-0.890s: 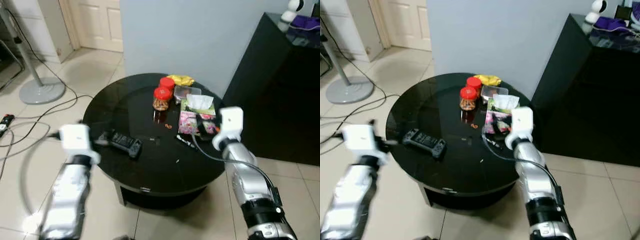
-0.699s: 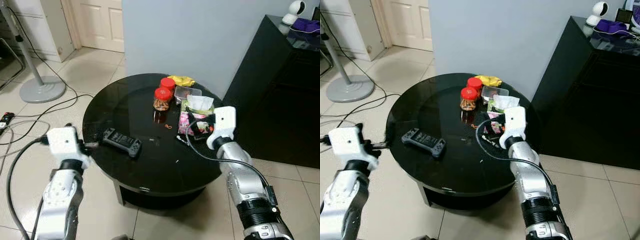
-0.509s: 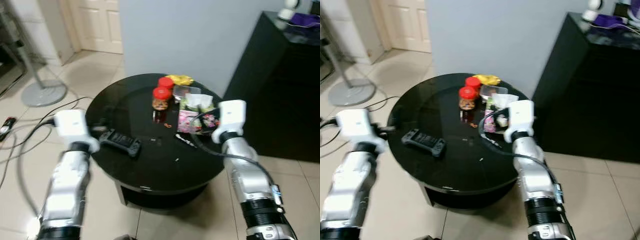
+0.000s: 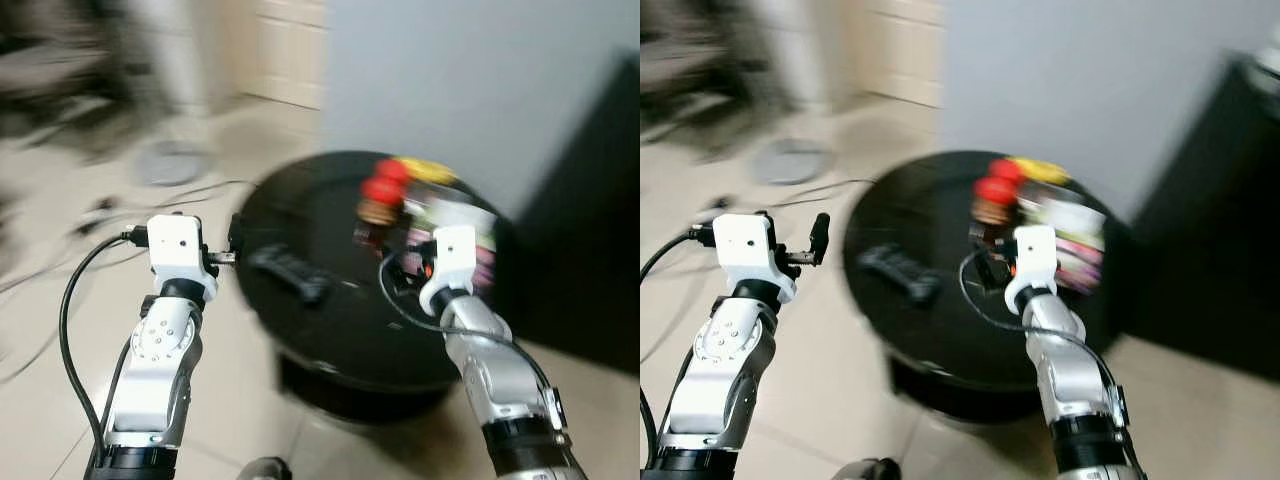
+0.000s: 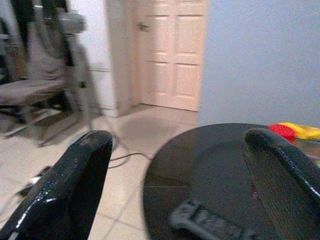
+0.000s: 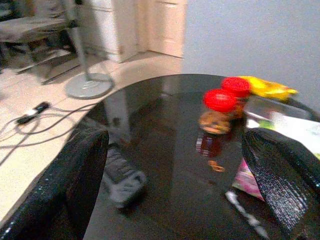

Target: Move the pillow to the sofa from floor

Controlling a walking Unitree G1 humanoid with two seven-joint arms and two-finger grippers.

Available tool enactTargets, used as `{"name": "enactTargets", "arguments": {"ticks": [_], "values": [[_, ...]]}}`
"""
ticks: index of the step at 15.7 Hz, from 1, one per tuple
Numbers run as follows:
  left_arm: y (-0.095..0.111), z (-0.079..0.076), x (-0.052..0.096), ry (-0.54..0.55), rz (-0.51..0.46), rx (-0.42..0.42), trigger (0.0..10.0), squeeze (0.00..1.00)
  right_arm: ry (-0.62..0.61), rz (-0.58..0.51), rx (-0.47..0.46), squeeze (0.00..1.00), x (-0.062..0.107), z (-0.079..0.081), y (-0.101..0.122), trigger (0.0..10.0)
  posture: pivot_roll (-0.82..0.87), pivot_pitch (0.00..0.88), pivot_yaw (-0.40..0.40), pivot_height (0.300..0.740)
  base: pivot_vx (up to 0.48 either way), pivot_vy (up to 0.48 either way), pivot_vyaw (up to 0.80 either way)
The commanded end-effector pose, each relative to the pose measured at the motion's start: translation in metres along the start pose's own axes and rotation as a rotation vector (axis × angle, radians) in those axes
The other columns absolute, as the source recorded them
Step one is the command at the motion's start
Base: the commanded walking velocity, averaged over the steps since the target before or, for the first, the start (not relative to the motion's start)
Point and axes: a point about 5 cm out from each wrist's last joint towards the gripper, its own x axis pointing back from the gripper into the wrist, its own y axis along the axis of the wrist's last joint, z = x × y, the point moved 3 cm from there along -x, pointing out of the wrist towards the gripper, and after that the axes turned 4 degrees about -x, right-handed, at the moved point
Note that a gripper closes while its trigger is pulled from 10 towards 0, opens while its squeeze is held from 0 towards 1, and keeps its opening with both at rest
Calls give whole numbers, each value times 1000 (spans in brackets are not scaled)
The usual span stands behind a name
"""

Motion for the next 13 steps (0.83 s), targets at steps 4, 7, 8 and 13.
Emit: {"name": "enactTargets", "arguments": {"ticks": [4, 7, 8, 13], "values": [[12, 2, -4, 1, -49, -73, 10000, 0, 35, -4, 2, 0, -2, 10, 2, 10000, 102, 0, -12, 740, 0, 0, 800], [13, 2, -3, -2, -59, -78, 10000, 0, 49, -6, 0, 0, -1, 15, 2, 10000, 97, 0, -5, 740, 0, 0, 800], [12, 2, -4, -5, -53, -82, 10000, 0, 45, -5, -3, 0, -1, 14, 1, 10000, 92, 0, 1, 740, 0, 0, 800], [8, -4, -5, -32, -39, -87, 10000, 0, 22, 35, -15, 0, -1, 9, -6, 10000, 92, 0, 4, 740, 0, 0, 800]]}}
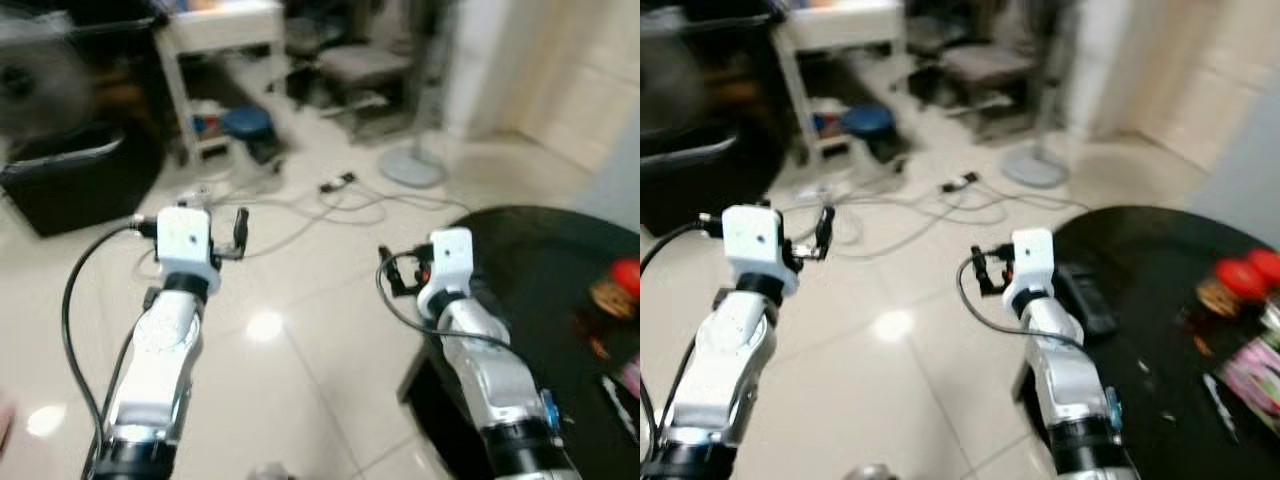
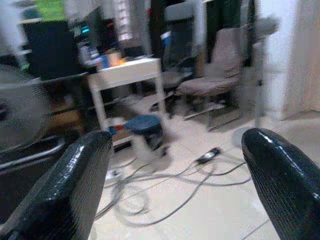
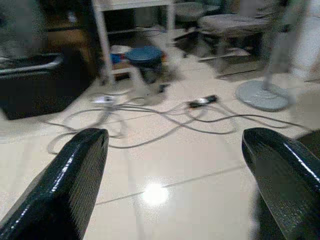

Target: Move the pillow to the sofa from floor

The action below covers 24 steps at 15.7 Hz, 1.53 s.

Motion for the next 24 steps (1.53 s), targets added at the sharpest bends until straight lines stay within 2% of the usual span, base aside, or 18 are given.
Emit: {"name": "enactTargets", "arguments": {"ticks": [1, 6, 11, 24], "values": [[3, -4, -2, -14, -5, 5, 10000, 0, -6, 18, 3, 0, 0, -2, -2, 10000, 92, 0, 4, 740, 0, 0, 800], [0, -10, -1, -37, 3, 29, 10000, 0, -24, 23, 22, 0, 1, -10, -2, 10000, 76, 0, 17, 740, 0, 0, 800], [-1, -3, 3, -20, 10, 28, 10000, 0, 13, 36, 19, 0, 1, 1, -6, 10000, 90, 0, 13, 740, 290, 0, 800], [-1, -4, 1, -37, 12, 12, 10000, 0, 87, 51, 21, 0, -2, 13, -9, 10000, 96, 0, 18, 740, 343, 0, 800]]}}
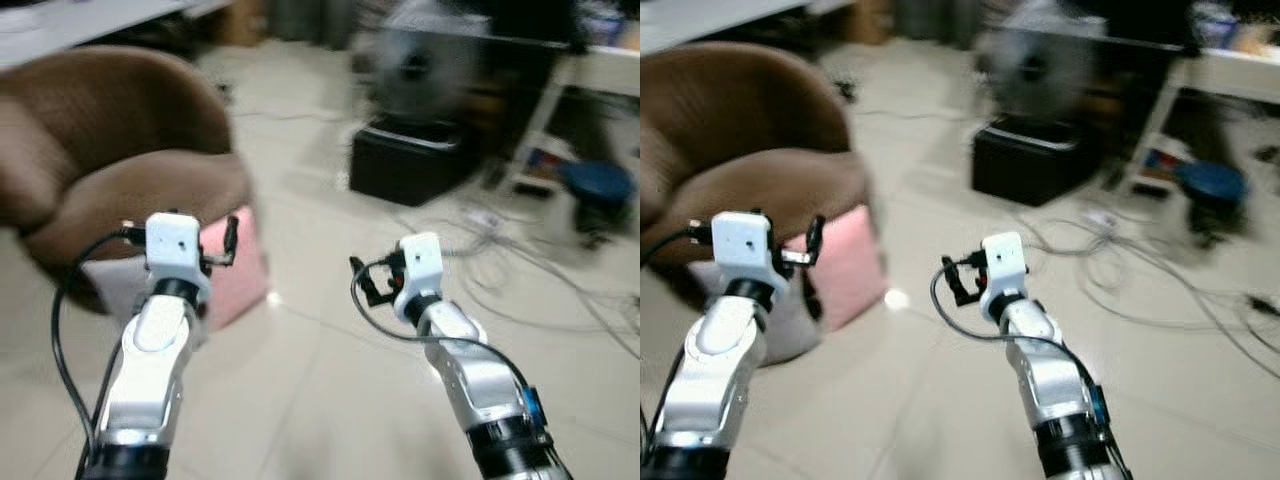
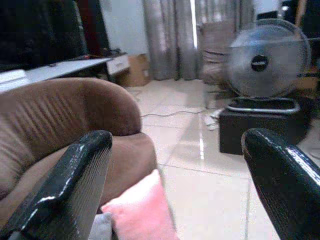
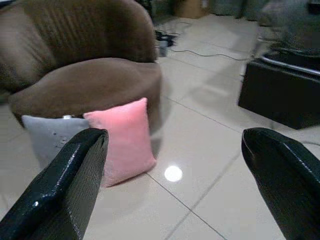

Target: Move the pillow to the sofa from floor

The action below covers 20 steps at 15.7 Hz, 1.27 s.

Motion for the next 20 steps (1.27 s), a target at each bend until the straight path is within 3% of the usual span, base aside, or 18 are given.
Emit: {"name": "enactTargets", "arguments": {"ticks": [1, 9, 20], "values": [[5, -4, -2, -22, -14, -9, 10000, 0, -18, 8, -13, 0, 1, -6, -1, 10000, 93, 0, 24, 740, 349, 0, 800], [5, -7, -7, -63, -13, -25, 10000, 0, -72, 2, -41, 0, 4, -12, -5, 10000, 72, 0, 59, 740, 351, 0, 784], [3, -7, -5, -62, -8, -24, 10000, 0, -101, 10, -92, 0, 4, -17, -7, 10000, 86, 0, 43, 740, 352, 0, 0]]}}
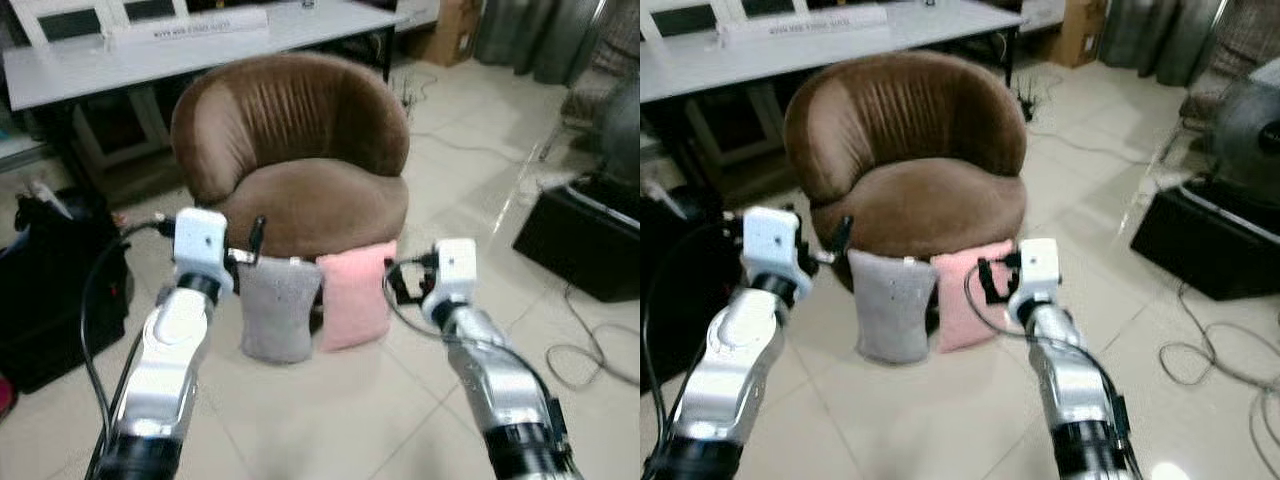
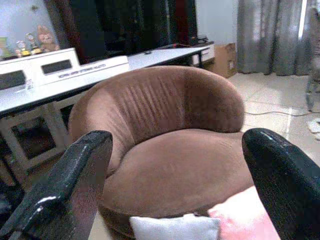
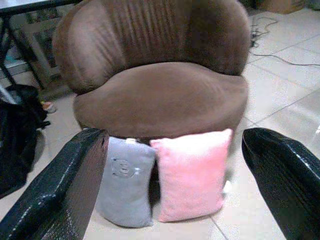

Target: Move the pillow to the sofa from floor

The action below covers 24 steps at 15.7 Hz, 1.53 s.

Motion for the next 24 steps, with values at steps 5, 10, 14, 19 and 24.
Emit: {"name": "enactTargets", "arguments": {"ticks": [5, 10, 14, 19, 24], "values": [[-4, 8, 2, 26, 16, -8, 10000, 0, 29, 3, -5, 0, -3, 9, 2, 10000, 73, 0, 47, 740, 351, 0, -546], [-8, 6, 3, 13, 29, -5, 10000, 0, 12, 18, 0, 0, -1, 5, -2, 10000, 60, 0, 54, 740, 353, 0, 0], [-30, 2, 12, -51, 109, -54, 10000, 0, 31, 77, 72, 0, 0, 7, -16, 10000, 64, 0, 51, 740, 352, 0, 600], [-35, 5, 15, -61, 130, -80, 10000, 0, -29, 88, 37, 0, 1, -5, -18, 10000, 64, 0, 52, 740, 352, 0, 480], [-34, 2, 12, -78, 124, -82, 10000, 0, -81, 86, 43, 0, 2, -13, -20, 10000, 60, 0, 59, 740, 353, 0, 0]]}}
